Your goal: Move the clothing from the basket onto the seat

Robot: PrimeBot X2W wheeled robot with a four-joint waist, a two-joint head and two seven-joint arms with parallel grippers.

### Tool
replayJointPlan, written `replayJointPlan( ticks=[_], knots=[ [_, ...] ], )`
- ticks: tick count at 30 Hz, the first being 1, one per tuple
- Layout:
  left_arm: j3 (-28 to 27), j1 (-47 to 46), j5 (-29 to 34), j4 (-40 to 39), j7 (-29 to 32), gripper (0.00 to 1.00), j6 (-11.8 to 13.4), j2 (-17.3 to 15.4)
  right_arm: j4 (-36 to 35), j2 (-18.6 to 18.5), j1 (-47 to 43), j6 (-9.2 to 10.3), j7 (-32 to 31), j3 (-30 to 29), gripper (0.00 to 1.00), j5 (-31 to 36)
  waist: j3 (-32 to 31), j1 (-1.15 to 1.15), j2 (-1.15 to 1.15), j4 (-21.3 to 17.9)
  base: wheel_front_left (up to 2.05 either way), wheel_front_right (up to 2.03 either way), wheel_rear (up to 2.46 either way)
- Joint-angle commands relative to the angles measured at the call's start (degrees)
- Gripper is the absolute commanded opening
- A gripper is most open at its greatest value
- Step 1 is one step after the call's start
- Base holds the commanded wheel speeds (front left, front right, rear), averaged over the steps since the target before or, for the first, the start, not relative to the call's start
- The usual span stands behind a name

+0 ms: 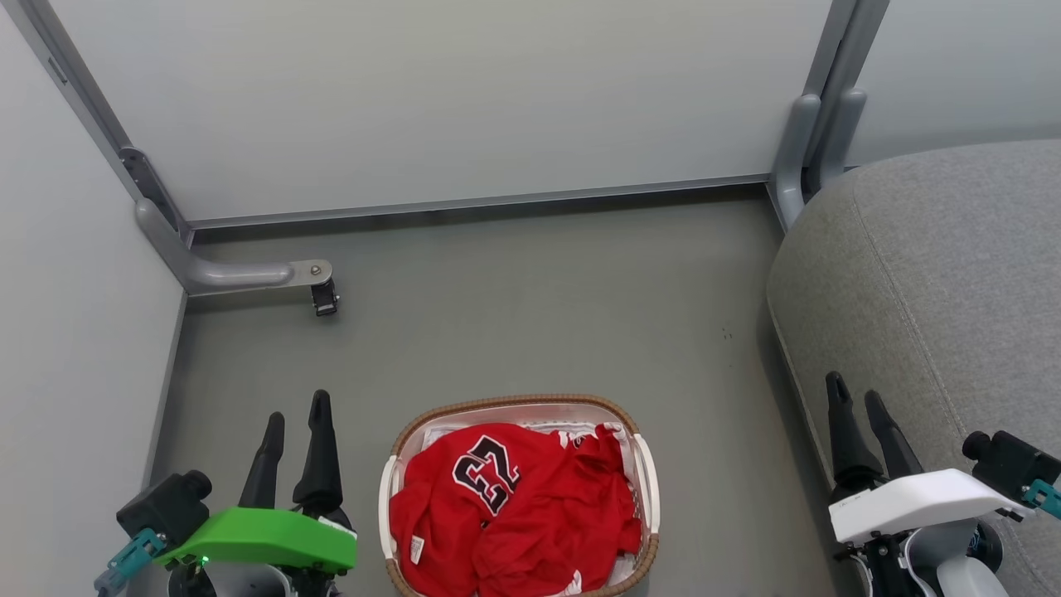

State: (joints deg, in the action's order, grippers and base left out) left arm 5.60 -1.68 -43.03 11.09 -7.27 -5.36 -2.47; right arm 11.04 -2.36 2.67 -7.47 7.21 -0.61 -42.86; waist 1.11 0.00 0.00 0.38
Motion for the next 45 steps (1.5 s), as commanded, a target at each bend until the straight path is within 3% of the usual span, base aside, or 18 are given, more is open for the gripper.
replayJointPlan(
  ticks=[1,22,45],
  knots=[
    [0.3,0.3,1.8,-0.4,-0.6,1.00,0.3,-0.4,-0.7,-0.4,-0.1,-0.02,0.7,0.2,1.00,1.9,0.0,0.00,0.00,0.0,0.00,0.00,0.00],
    [2.7,1.3,13.3,2.2,-3.6,1.00,0.9,-0.5,0.9,-0.5,-0.8,-0.02,3.7,0.8,1.00,17.0,-0.3,0.00,0.00,0.4,0.00,0.00,0.00],
    [4.6,0.1,22.1,5.7,-6.4,1.00,1.6,-0.5,2.7,-0.6,-0.1,-0.03,6.4,1.1,1.00,27.6,0.1,0.00,0.00,0.9,0.00,0.00,0.00]
  ],
)
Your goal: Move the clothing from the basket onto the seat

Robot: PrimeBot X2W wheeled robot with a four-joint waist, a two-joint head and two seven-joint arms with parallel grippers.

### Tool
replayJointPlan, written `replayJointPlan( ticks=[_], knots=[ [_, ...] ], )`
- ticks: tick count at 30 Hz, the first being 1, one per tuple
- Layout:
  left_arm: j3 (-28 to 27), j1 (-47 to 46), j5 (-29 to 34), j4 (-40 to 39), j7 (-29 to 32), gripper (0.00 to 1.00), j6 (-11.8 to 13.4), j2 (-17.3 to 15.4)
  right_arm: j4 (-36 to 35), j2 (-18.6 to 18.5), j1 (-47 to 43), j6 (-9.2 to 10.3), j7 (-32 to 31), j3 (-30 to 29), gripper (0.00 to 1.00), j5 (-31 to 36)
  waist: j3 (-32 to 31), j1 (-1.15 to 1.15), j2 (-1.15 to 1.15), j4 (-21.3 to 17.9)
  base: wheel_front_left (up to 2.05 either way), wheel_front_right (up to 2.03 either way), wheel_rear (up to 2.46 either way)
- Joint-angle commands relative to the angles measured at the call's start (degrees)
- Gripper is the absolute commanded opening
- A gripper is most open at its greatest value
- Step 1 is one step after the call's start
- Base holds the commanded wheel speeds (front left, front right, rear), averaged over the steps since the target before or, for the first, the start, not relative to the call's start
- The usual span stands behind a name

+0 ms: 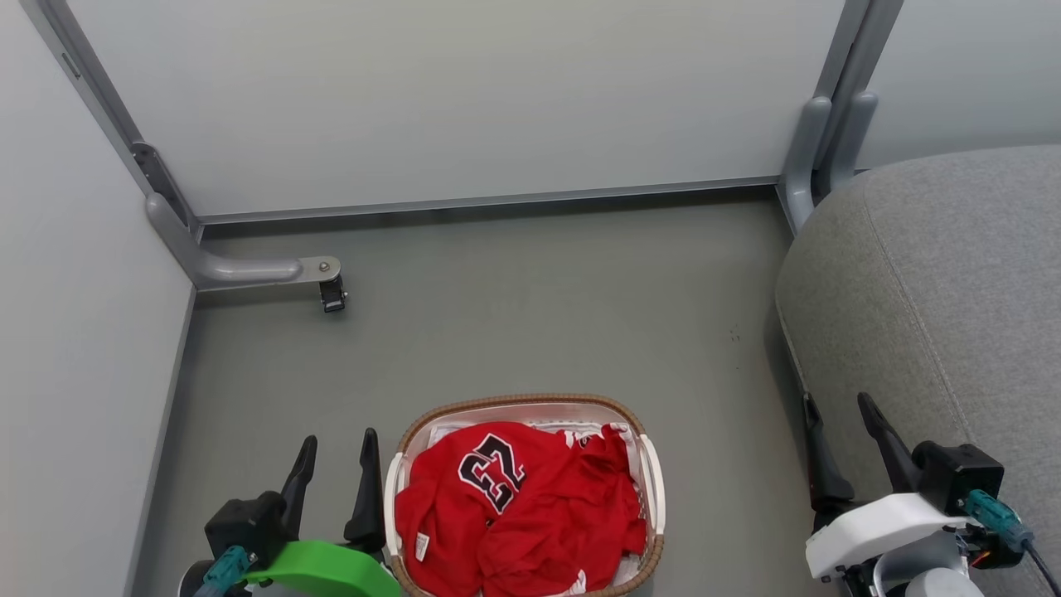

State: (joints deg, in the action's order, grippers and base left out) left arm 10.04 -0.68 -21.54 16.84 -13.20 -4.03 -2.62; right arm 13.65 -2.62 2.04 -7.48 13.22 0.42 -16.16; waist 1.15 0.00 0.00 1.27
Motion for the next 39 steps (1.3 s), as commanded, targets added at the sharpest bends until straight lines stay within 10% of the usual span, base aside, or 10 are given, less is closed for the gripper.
replayJointPlan(
  ticks=[1,39],
  knots=[
    [0.3,-0.9,1.0,0.1,-0.6,1.00,0.4,-0.4,0.0,-0.4,0.6,-0.02,0.6,0.0,1.00,1.3,0.0,0.00,0.00,0.0,0.00,0.00,0.00],
    [0.9,-1.4,3.4,1.6,-2.0,1.00,1.5,-0.4,0.8,-0.4,0.8,-0.01,2.1,-0.5,1.00,6.7,0.9,0.00,0.00,0.6,0.00,0.00,0.00]
  ],
)
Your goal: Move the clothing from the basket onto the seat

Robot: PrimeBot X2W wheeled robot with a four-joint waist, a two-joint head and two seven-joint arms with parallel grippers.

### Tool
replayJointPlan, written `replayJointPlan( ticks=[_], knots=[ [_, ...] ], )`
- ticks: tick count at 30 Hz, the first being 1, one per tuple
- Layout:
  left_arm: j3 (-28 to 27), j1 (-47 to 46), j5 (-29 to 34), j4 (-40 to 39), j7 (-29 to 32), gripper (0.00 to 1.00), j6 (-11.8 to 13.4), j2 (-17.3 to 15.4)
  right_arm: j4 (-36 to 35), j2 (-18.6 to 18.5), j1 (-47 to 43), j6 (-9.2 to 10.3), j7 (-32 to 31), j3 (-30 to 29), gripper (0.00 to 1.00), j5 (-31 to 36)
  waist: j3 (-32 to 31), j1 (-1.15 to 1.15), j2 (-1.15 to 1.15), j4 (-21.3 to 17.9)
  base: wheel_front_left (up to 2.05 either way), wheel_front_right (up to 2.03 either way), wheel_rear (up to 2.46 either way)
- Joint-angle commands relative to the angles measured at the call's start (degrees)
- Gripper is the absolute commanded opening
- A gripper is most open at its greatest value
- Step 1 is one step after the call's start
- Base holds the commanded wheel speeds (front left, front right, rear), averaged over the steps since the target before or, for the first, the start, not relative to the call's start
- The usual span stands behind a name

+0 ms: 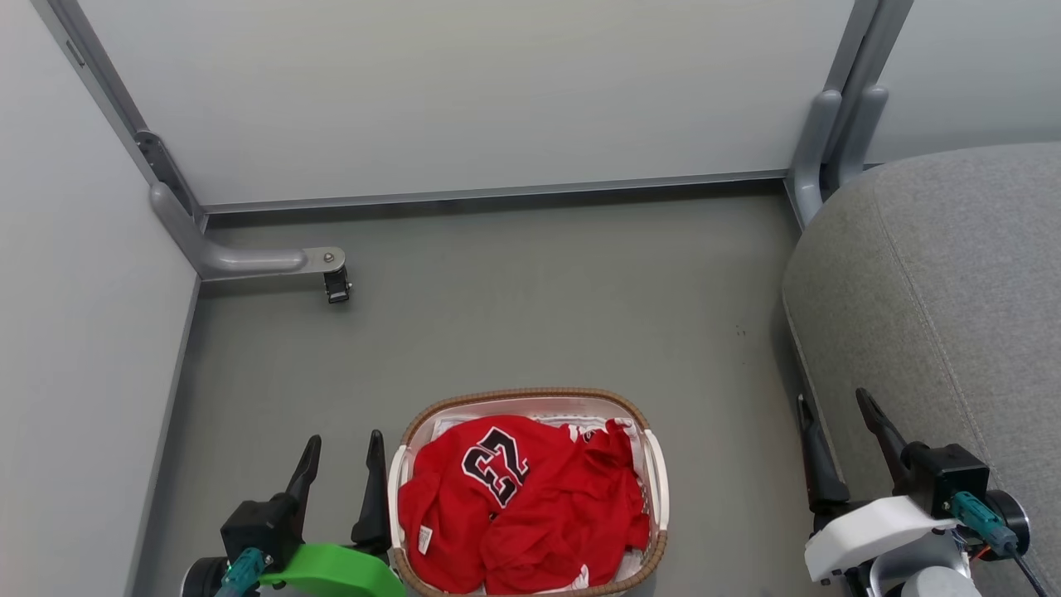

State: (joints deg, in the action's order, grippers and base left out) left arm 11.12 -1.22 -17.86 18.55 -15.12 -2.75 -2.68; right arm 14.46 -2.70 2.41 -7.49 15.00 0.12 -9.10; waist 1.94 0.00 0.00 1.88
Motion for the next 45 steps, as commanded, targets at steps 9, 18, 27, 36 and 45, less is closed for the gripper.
replayJointPlan(
  ticks=[9,18,27,36,45],
  knots=[
    [1.1,-3.6,1.3,-0.5,-0.1,1.00,-0.3,-0.4,-1.6,-0.3,2.2,0.00,0.3,-0.9,1.00,-0.1,4.2,0.00,0.00,0.0,0.00,0.00,0.00],
    [6.5,-13.9,5.7,3.3,-0.1,1.00,-2.5,-0.4,-4.8,-0.3,7.9,0.00,0.2,-2.8,1.00,0.6,15.1,0.00,0.00,-1.8,0.00,0.00,0.00],
    [16.3,-28.6,10.3,15.0,-0.1,1.00,-4.2,-0.4,-10.6,-0.3,17.9,0.01,0.2,-5.3,1.00,-0.2,31.4,0.00,0.00,-6.4,0.00,0.00,0.00],
    [26.0,-40.7,13.3,30.0,0.2,1.00,-4.7,-0.5,-16.2,-0.2,24.5,0.01,0.2,-5.4,1.00,-2.7,43.4,0.00,0.00,-10.6,0.00,0.00,0.00],
    [29.7,-49.1,16.6,43.3,1.5,1.00,-4.3,-1.7,-18.1,-0.2,27.6,0.01,0.2,-4.0,1.00,-5.2,50.1,0.00,0.00,-13.9,0.00,0.00,0.00]
  ],
)
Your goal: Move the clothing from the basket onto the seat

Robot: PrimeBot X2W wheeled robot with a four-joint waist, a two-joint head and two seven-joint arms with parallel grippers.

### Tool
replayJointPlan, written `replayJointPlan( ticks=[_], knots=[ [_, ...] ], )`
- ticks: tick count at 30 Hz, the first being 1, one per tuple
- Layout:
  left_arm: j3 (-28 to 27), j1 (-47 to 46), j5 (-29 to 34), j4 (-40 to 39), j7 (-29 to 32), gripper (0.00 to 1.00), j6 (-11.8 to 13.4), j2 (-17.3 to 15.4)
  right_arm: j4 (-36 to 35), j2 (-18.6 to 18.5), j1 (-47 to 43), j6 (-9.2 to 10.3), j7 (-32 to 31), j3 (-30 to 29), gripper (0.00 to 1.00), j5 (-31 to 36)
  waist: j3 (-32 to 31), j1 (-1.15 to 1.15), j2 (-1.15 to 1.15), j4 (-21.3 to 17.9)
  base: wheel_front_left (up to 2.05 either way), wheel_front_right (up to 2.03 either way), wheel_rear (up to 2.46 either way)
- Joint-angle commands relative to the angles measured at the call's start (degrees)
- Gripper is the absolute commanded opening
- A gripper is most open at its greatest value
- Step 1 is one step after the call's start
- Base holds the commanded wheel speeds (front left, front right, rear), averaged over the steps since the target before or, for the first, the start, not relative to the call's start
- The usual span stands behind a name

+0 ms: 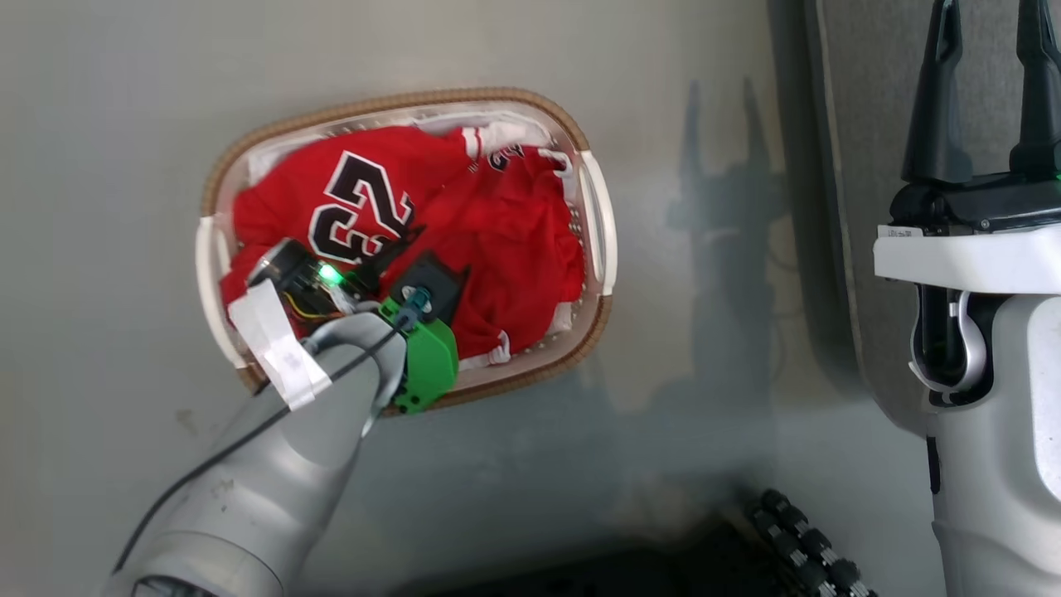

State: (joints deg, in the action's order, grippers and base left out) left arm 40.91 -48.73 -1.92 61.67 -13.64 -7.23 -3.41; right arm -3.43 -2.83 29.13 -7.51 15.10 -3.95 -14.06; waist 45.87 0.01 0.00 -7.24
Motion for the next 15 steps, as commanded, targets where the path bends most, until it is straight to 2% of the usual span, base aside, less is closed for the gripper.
replayJointPlan(
  ticks=[1,6,13,15],
  knots=[
    [-0.1,-2.3,0.8,1.4,0.3,1.00,0.5,-1.0,-0.3,-0.1,1.2,0.04,0.1,0.2,1.00,-0.6,6.7,-0.01,0.00,-5.1,0.00,0.00,0.00],
    [-0.2,-5.7,0.5,5.2,0.5,1.00,2.3,-1.5,-0.2,-0.1,1.7,0.04,0.1,0.8,1.00,-1.7,8.2,-0.01,0.00,-6.0,0.00,0.00,0.00],
    [-1.1,-8.8,-0.2,8.4,0.6,1.00,6.4,-2.0,0.4,-0.1,1.9,0.04,0.1,1.4,1.00,-2.8,8.8,-0.01,0.00,-6.7,0.00,0.00,0.00],
    [-1.0,-8.8,-0.5,8.8,0.4,1.00,6.3,-1.7,0.5,-0.1,2.0,0.04,0.1,1.5,1.00,-2.8,8.8,-0.01,0.00,-6.7,0.00,0.00,0.00]
  ],
)
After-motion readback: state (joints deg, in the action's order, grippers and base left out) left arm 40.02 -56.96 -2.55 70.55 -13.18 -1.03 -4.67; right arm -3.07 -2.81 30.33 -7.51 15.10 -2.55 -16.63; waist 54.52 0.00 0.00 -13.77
